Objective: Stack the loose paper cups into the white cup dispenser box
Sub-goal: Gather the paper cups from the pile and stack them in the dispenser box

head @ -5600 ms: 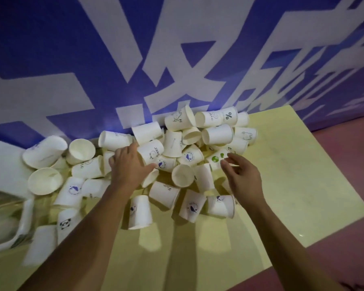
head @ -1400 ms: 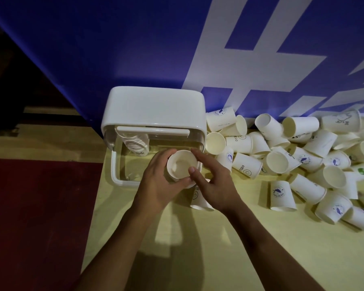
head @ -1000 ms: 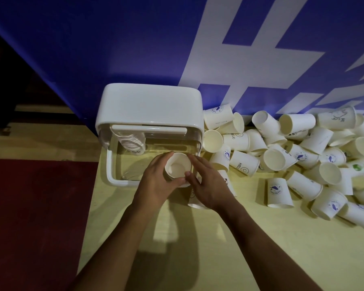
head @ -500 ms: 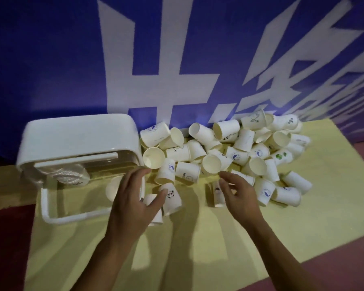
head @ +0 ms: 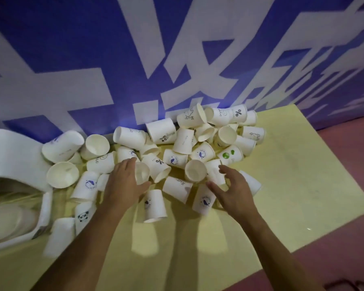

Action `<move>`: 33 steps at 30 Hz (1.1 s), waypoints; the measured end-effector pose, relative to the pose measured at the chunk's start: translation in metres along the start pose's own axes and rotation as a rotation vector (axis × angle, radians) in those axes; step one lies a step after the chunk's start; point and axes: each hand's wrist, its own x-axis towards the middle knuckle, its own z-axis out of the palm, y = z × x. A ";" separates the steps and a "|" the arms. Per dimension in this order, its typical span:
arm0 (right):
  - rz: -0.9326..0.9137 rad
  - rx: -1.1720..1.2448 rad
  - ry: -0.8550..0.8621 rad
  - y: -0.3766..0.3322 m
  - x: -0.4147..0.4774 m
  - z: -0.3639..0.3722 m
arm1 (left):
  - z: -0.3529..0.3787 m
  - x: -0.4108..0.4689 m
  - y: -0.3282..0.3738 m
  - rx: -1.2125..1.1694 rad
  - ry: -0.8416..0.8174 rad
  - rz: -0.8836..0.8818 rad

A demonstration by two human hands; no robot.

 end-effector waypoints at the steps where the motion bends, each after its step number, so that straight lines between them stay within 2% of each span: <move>1: -0.021 -0.024 -0.028 0.006 0.007 -0.001 | 0.003 0.002 0.001 0.011 0.017 -0.016; 4: -0.090 -0.151 -0.084 0.013 0.026 0.002 | 0.004 0.002 0.003 -0.008 0.054 -0.058; 8: -0.152 -0.280 -0.148 0.008 0.044 0.014 | -0.008 -0.012 0.016 -0.157 0.124 -0.111; 12: -0.241 -0.341 -0.114 0.005 0.053 0.028 | -0.026 -0.030 0.026 -0.330 0.209 -0.158; 18: -0.274 -0.377 -0.109 -0.002 0.056 0.036 | -0.048 -0.066 0.018 -0.478 0.358 -0.124; 24: -0.299 -0.341 -0.006 -0.012 0.044 0.036 | -0.071 -0.094 -0.010 -0.647 0.406 -0.268; 30: -0.361 -0.239 0.106 -0.055 0.007 0.031 | -0.103 -0.126 -0.062 -0.718 0.395 -0.270; 33: -0.423 -0.182 0.109 -0.093 -0.025 0.050 | -0.124 -0.152 -0.093 -0.726 0.394 -0.247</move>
